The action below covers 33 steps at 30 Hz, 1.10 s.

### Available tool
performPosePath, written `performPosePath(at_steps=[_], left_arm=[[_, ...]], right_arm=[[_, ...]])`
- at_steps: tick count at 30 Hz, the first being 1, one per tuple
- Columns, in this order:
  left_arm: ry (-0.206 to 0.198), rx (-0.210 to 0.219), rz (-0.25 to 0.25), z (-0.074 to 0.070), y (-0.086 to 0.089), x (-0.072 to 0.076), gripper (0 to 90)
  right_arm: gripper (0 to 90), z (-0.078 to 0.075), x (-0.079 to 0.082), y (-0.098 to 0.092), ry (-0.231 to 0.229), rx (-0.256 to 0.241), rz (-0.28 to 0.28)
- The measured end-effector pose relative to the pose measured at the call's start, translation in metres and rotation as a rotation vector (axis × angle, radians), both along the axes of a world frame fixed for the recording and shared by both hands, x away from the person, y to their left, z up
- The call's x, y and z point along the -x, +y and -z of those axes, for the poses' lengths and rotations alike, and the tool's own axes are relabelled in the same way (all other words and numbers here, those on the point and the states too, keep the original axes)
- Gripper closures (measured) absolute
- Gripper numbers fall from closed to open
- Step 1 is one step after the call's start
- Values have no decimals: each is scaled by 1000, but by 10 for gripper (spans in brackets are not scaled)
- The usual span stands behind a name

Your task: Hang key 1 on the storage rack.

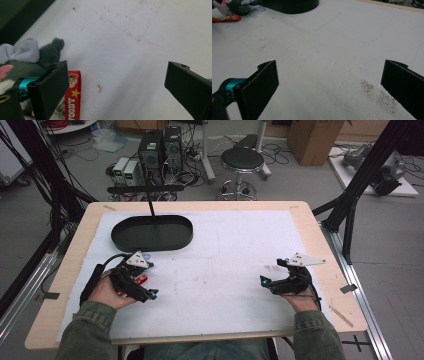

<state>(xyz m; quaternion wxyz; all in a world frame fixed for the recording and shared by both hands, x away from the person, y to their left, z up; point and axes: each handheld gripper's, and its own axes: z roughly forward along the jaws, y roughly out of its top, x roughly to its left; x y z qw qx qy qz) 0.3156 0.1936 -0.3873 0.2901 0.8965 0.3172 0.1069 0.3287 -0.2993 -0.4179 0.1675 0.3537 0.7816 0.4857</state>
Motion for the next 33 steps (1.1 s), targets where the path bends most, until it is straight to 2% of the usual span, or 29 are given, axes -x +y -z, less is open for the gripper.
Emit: performPosePath(at_steps=[1, 3, 4, 9, 10, 15, 24, 28, 30, 33], left_arm=[[15, -30, -1, 3, -2, -1, 61], [29, -51, -4, 6, -2, -3, 61], [37, -57, -7, 7, -1, -4, 61], [67, -71, -33, 10, 2, -8, 70], [82, -86, -40, 12, 3, -10, 73], [106, -119, -52, 19, 5, -13, 87], [151, -92, -86, 22, 14, -24, 99], [166, -110, -90, 26, 13, -26, 121], [171, -135, -86, 30, 10, -28, 126], [185, -141, -89, 32, 10, -30, 133]], right_arm=[[5, 0, 0, 0, 0, 1, 1], [5, 0, 0, 0, 2, 2, 1], [5, 0, 0, -1, -7, 4, 0], [5, 0, 0, -1, 7, 5, 5], [5, 0, 0, -1, 0, 6, 1], [5, 0, 0, 0, 3, 5, 4], [5, 0, 0, 0, -1, 15, 8], [5, 1, -1, 0, 0, 15, 9], [6, 1, 0, 0, 1, 16, 9], [5, 0, 0, 0, 0, 16, 9]])
